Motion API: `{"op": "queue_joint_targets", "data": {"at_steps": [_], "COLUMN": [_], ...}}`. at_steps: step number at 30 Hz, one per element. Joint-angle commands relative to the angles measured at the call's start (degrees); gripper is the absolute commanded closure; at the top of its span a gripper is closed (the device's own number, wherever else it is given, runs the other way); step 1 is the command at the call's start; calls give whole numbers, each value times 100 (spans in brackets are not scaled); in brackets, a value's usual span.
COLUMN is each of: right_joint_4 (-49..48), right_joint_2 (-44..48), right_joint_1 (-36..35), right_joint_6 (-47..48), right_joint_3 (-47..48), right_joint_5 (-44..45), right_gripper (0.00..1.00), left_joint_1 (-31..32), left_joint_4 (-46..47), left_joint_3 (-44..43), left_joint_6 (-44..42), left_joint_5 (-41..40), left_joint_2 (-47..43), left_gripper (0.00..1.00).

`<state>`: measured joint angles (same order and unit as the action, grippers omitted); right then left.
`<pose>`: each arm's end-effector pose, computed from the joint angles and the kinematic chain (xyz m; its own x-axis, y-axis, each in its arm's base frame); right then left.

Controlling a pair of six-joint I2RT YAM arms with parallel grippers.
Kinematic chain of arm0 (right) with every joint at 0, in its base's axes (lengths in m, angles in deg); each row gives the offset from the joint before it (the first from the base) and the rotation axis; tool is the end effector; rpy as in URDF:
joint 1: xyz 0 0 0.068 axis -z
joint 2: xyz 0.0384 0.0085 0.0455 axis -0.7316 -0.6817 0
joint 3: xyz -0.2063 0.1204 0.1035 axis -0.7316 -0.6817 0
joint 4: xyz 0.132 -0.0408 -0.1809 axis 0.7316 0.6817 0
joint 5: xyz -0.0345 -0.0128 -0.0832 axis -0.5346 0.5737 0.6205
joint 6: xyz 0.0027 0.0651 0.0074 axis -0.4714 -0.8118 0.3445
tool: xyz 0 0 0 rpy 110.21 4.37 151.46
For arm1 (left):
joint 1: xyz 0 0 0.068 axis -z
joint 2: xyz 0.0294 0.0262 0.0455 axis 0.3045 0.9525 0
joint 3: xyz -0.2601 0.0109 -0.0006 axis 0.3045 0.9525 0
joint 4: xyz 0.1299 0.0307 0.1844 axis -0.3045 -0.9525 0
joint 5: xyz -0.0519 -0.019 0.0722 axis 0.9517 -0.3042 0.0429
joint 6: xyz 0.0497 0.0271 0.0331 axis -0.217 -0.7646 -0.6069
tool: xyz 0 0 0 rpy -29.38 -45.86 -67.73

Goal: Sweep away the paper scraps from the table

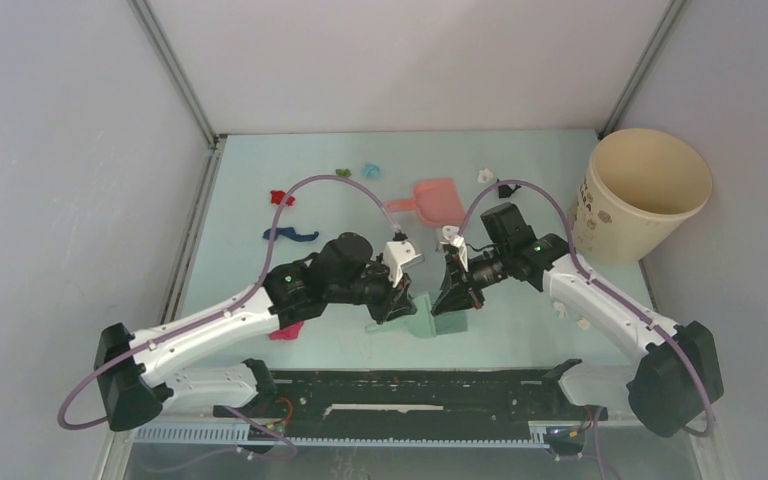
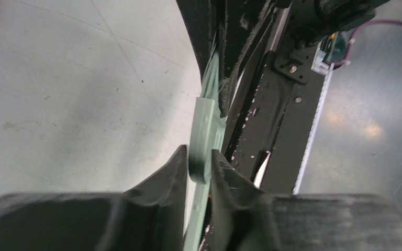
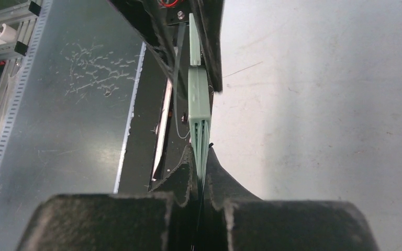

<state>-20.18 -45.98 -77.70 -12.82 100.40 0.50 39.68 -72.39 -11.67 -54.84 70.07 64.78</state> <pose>0.1569 0.1465 0.2639 -0.2063 -0.4070 -0.8898 -0.9513 -0.1294 0.2798 0.1118 -0.2038 0.2924 -0.3998 0.4216 -0.8139 0.8992 0.3526 -0.2590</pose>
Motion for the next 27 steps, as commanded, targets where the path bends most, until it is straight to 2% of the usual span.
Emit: {"op": "queue_joint_targets", "data": {"at_steps": [1, 3, 6, 12, 15, 18, 22, 24, 25, 27], "right_joint_4": [144, 154, 120, -20, -1, -31, -34, 6, 7, 13], "right_joint_2": [-28, 3, 56, 69, 41, 19, 26, 52, 58, 70], "right_joint_1": [248, 420, 652, 963, 1049, 1080, 1106, 1123, 1129, 1138], "right_joint_6": [86, 32, -95, -452, -480, -542, -548, -501, -498, -506], "right_joint_3": [130, 133, 130, 131, 132, 132, 132, 130, 132, 132], "right_joint_5": [-419, -641, -1010, -1559, -1728, -1803, -1789, -1755, -1739, -1740], "right_gripper": [100, 100, 100, 100, 100, 100, 100, 100, 100, 100], "left_joint_1": [26, 25, 25, 21, 18, 16, 19, 18, 16, 17], "left_joint_4": [277, 530, 1118, 2318, 2469, 2461, 2444, 2405, 2365, 2311], "left_joint_3": [-16, 231, 793, 1854, 2068, 2106, 2074, 2040, 2018, 1987], "left_joint_6": [-185, -68, 244, 975, 1107, 1130, 1120, 1083, 1065, 1041], "left_joint_5": [-146, -225, -352, -618, -733, -660, -555, -536, -535, -530], "left_joint_2": [-616, -920, -1465, -2277, -2425, -2407, -2318, -2270, -2244, -2185], "left_gripper": [63, 47, 34, 33, 35, 41, 55, 67, 77, 89]}}
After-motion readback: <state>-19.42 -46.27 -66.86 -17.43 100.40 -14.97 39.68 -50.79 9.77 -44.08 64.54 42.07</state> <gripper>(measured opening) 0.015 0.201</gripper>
